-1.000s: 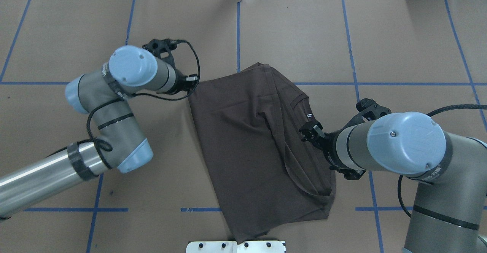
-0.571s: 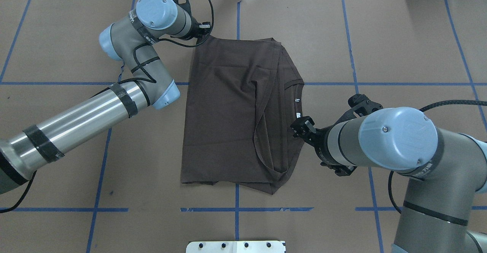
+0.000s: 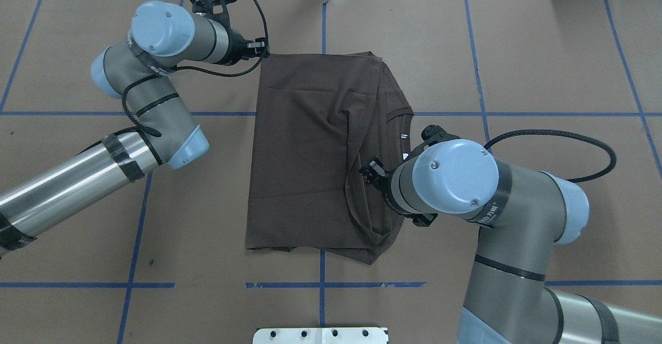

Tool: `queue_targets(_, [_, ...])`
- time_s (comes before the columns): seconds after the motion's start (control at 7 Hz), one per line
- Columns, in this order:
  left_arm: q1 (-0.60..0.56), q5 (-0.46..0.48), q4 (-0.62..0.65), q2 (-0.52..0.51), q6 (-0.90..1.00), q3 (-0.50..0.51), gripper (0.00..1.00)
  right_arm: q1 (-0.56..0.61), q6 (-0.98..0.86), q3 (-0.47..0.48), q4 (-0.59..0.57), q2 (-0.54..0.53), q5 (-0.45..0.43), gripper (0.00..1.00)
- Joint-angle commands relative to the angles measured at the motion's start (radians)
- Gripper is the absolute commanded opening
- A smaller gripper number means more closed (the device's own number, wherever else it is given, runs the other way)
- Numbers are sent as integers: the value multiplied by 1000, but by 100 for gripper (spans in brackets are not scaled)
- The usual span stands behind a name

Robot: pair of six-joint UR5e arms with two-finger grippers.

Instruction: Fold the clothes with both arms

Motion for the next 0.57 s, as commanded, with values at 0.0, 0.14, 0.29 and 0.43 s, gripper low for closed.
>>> queue_targets(0.0, [2, -21, -6, 56, -2, -53, 54, -24, -140, -109, 72, 25, -15, 68])
queue_targets(0.14, [4, -23, -7, 57, -2, -52, 54, -59, -266, -113, 72, 25, -35, 68])
queue_targets(0.29, [4, -21, -7, 57, -2, -52, 54, -105, -338, -113, 70, 21, -80, 65])
queue_targets(0.43, [4, -23, -7, 60, -2, -52, 54, -139, -436, -117, 70, 19, -116, 62])
